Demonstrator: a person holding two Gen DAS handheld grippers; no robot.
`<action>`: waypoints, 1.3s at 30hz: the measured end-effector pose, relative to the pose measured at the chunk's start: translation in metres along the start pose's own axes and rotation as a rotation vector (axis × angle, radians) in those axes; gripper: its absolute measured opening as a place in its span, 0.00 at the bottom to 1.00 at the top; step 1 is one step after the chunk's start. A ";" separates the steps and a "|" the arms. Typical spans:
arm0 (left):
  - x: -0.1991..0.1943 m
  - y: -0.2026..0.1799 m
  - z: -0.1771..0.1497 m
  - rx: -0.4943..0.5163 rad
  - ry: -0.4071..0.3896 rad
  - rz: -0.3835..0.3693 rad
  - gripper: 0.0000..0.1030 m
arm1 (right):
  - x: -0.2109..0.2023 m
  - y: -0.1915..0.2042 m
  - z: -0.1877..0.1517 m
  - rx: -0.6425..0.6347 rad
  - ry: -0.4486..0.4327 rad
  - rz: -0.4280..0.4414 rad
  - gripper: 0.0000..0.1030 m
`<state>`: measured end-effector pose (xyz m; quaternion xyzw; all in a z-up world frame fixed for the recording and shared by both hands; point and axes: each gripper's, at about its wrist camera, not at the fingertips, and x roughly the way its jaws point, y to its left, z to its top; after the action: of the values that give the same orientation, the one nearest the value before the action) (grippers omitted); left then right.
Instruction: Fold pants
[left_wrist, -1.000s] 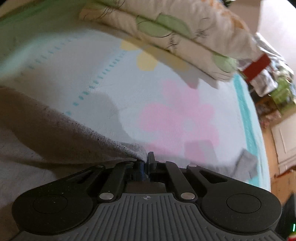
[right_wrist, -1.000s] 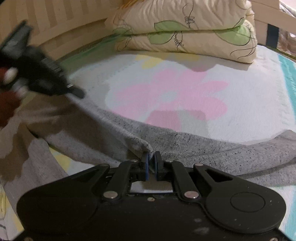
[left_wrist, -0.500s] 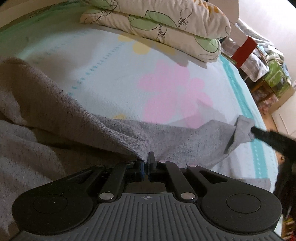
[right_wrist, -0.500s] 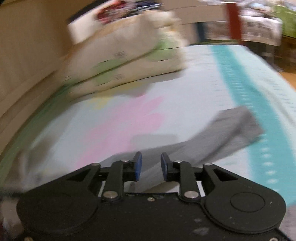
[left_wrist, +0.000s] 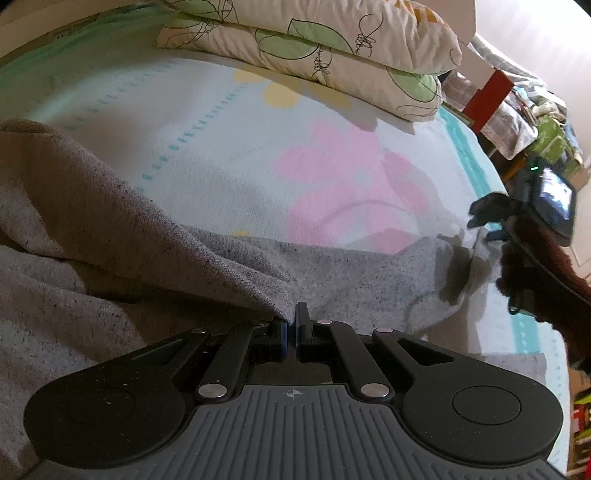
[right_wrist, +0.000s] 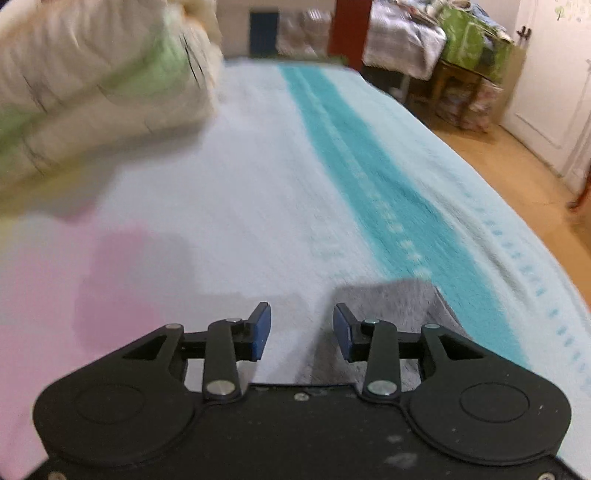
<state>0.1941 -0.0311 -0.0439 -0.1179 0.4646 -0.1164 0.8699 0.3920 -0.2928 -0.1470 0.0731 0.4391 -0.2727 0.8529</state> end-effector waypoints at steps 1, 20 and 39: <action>0.000 0.000 0.000 0.001 0.000 0.000 0.03 | 0.006 0.001 -0.002 -0.006 0.026 -0.030 0.39; -0.079 -0.017 -0.013 0.130 -0.121 0.000 0.03 | -0.181 -0.203 -0.068 0.336 -0.161 0.271 0.09; -0.065 -0.014 -0.076 0.117 0.015 0.073 0.03 | -0.153 -0.231 -0.170 0.394 0.053 0.286 0.09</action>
<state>0.0938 -0.0316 -0.0301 -0.0488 0.4673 -0.1125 0.8756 0.0783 -0.3637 -0.1022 0.3066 0.3849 -0.2275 0.8403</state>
